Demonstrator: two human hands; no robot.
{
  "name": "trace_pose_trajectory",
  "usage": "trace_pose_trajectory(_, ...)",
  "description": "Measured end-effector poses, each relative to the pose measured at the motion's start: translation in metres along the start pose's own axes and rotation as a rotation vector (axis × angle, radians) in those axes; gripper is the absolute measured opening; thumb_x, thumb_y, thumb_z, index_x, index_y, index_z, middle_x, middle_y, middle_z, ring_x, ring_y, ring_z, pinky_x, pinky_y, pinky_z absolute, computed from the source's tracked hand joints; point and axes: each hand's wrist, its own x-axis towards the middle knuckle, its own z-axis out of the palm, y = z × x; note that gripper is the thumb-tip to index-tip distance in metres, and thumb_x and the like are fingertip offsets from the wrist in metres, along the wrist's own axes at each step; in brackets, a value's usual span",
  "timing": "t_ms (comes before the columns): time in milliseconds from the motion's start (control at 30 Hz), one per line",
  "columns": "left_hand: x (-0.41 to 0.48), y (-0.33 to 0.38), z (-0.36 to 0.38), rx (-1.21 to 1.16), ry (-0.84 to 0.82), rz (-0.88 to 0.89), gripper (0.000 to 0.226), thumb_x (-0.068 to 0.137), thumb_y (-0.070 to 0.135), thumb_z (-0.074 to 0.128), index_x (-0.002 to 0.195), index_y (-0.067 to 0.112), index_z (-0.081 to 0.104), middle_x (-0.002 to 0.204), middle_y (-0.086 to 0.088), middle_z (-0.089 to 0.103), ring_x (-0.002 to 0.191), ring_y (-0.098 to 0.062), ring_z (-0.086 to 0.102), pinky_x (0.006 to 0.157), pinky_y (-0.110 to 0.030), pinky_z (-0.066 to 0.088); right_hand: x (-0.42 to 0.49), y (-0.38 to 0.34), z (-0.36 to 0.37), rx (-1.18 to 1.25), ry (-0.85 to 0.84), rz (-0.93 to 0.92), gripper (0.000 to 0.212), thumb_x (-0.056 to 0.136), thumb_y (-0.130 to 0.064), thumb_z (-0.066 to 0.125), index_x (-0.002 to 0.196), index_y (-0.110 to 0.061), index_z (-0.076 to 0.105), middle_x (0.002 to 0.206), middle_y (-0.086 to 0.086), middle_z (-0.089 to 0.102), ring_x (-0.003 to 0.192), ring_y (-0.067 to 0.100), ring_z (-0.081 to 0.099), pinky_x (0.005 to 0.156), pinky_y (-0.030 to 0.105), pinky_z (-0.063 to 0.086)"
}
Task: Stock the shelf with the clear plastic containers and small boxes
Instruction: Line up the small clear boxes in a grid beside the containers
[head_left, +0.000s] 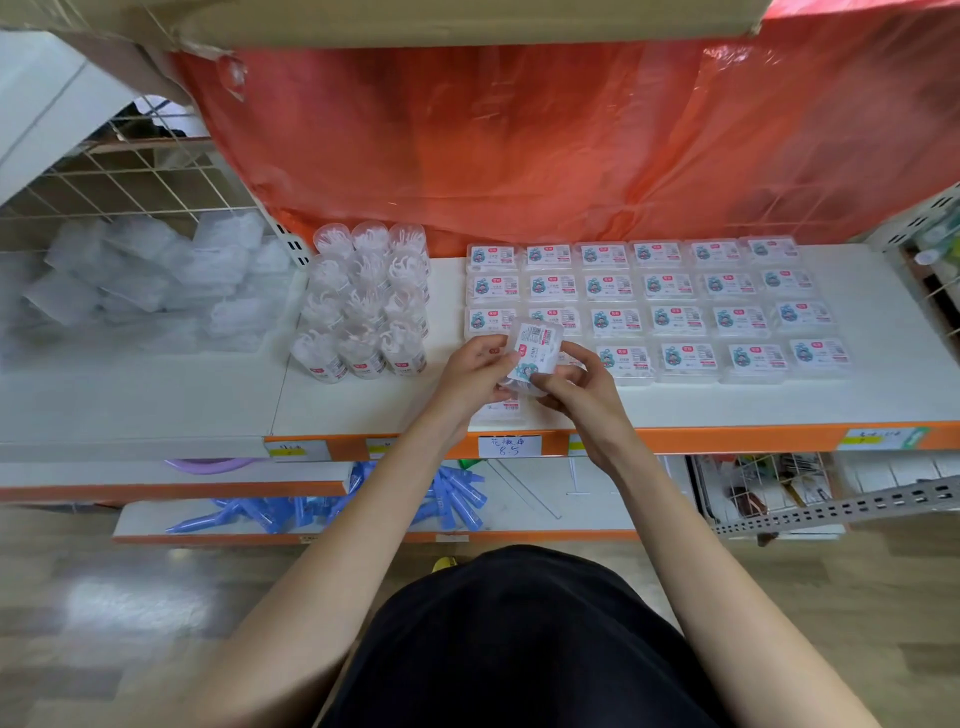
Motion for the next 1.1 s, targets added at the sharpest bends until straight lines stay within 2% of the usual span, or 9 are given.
trace_pose_trajectory(133,0.006,0.0,-0.007,0.087,-0.018,0.012,0.025,0.099,0.017,0.055,0.123,0.012,0.062,0.114,-0.006,0.067,0.091,-0.017,0.065,0.073,-0.024,0.055,-0.003,-0.001,-0.015,-0.297,-0.013,-0.304,0.083,0.07,-0.024,0.087,0.141,-0.025,0.043,0.138,-0.006,0.048,0.124,0.001,0.049,0.099,0.022,0.045)
trace_pose_trajectory(233,0.009,0.004,-0.012,0.128,-0.049,0.012,0.031,0.102,0.021,0.049,0.13,0.014,0.061,0.121,-0.002,0.066,0.091,-0.008,0.062,0.063,-0.013,0.049,0.001,-0.009,-0.03,-0.58,-0.115,-0.476,0.077,0.066,-0.025,0.088,0.134,-0.03,0.053,0.156,-0.014,0.028,0.143,0.0,0.023,0.109,0.014,0.025)
trace_pose_trajectory(300,0.011,0.005,-0.014,0.162,-0.107,0.005,0.033,0.103,0.023,0.047,0.132,0.016,0.06,0.125,0.001,0.065,0.098,-0.007,0.062,0.064,-0.011,0.047,0.003,-0.017,-0.034,-0.706,-0.178,-0.506,0.067,0.067,-0.021,0.089,0.126,-0.03,0.059,0.154,-0.017,0.033,0.139,-0.001,0.026,0.104,0.005,0.021)
trace_pose_trajectory(433,0.008,0.004,-0.011,0.199,-0.195,0.041,0.03,0.103,0.017,0.046,0.126,0.019,0.064,0.125,0.005,0.063,0.11,-0.004,0.058,0.075,-0.008,0.048,0.004,-0.021,-0.033,-0.775,-0.164,-0.545,0.051,0.068,-0.02,0.089,0.112,-0.027,0.064,0.13,-0.014,0.058,0.119,0.007,0.046,0.101,0.026,0.038)
trace_pose_trajectory(533,0.005,-0.002,-0.005,0.257,-0.082,0.156,0.026,0.101,0.017,0.049,0.119,0.017,0.068,0.117,0.005,0.065,0.109,-0.007,0.058,0.076,-0.006,0.046,0.004,-0.014,-0.035,-0.779,-0.106,-0.58,0.048,0.066,-0.021,0.09,0.108,-0.023,0.066,0.118,-0.014,0.062,0.104,0.007,0.05,0.086,0.011,0.037)
trace_pose_trajectory(633,0.006,-0.022,-0.01,0.701,0.205,0.446,0.027,0.099,0.023,0.051,0.12,0.017,0.067,0.123,0.001,0.063,0.114,-0.014,0.054,0.096,-0.018,0.041,0.005,-0.003,-0.042,-0.745,-0.026,-0.574,0.045,0.068,-0.018,0.089,0.106,-0.02,0.065,0.116,-0.012,0.06,0.096,0.006,0.053,0.076,0.002,0.032)
trace_pose_trajectory(733,0.0,-0.047,-0.016,0.977,0.18,0.54,0.034,0.098,0.025,0.051,0.13,0.019,0.061,0.142,0.0,0.051,0.131,-0.018,0.04,0.109,-0.027,0.024,0.006,0.011,-0.053,-0.766,0.037,-0.526,0.045,0.069,-0.016,0.087,0.107,-0.022,0.064,0.115,-0.015,0.056,0.098,0.009,0.052,0.077,0.002,0.033)
trace_pose_trajectory(900,-0.01,-0.081,-0.014,1.123,0.101,0.492,0.047,0.1,0.034,0.048,0.145,0.019,0.044,0.16,-0.002,0.022,0.148,-0.019,0.016,0.118,-0.03,0.011,0.001,0.03,-0.062,-0.801,0.055,-0.507,0.045,0.07,-0.018,0.087,0.107,-0.026,0.062,0.123,-0.014,0.054,0.106,0.011,0.052,0.09,0.022,0.043)
trace_pose_trajectory(1100,-0.008,-0.088,-0.012,1.137,0.079,0.448,0.053,0.1,0.037,0.048,0.148,0.019,0.036,0.162,0.0,0.017,0.149,-0.017,0.009,0.12,-0.035,0.014,0.002,0.046,-0.071,-0.824,0.028,-0.503,0.045,0.072,-0.017,0.085,0.111,-0.024,0.065,0.136,-0.005,0.055,0.119,0.015,0.05,0.099,0.04,0.045)
